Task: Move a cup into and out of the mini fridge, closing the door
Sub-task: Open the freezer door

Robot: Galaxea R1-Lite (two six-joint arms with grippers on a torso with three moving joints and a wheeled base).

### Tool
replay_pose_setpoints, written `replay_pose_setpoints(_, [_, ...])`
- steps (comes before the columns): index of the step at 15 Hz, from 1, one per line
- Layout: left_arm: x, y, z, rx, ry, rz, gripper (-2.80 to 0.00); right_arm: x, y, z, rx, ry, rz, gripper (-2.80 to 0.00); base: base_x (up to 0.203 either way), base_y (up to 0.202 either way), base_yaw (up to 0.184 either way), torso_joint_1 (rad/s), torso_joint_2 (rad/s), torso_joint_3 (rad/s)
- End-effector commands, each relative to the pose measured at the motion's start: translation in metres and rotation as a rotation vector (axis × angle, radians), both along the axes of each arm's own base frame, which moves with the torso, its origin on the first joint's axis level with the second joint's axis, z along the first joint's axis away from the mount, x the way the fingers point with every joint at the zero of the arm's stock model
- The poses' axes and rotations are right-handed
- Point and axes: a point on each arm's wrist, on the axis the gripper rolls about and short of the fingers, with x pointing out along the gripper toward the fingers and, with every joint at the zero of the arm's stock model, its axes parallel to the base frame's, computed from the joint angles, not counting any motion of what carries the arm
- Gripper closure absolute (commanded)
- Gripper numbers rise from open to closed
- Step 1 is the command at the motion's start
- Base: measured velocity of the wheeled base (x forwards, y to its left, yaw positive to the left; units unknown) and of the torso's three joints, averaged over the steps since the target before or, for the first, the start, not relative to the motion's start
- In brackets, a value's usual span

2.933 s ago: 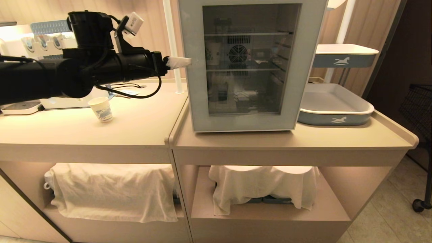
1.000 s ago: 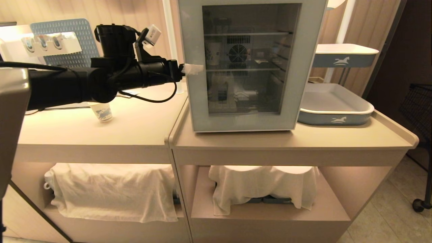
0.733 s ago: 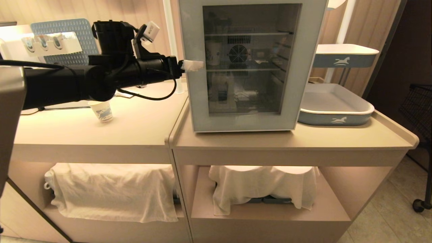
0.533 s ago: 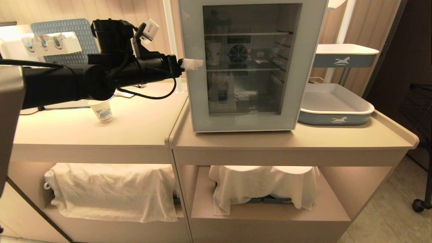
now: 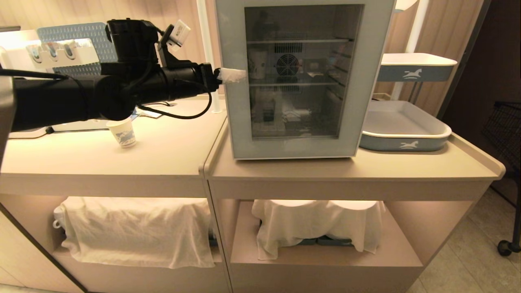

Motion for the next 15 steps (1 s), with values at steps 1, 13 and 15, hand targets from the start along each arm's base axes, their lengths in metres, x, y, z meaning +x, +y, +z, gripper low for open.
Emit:
replay_pose_setpoints(1, [-0.009,0.001,0.005,-0.005,-0.002,-0.004,-2.80,0.000,0.000,0.000,-0.001,0.000,0.000,0.00,0.000,0.000,0.000,0.000,0.00,0.000])
replay_pose_setpoints(13, [-0.023,0.028,0.004,0.059,-0.030,0.054,-2.80,0.000,0.000,0.000,-0.001,-0.001,0.000,0.00,0.000,0.000,0.000,0.000,0.00,0.000])
replay_pose_setpoints(15, [-0.018,0.030,0.004,0.073,-0.051,0.063,-2.80,0.000,0.000,0.000,-0.001,-0.001,0.000,0.00,0.000,0.000,0.000,0.000,0.00,0.000])
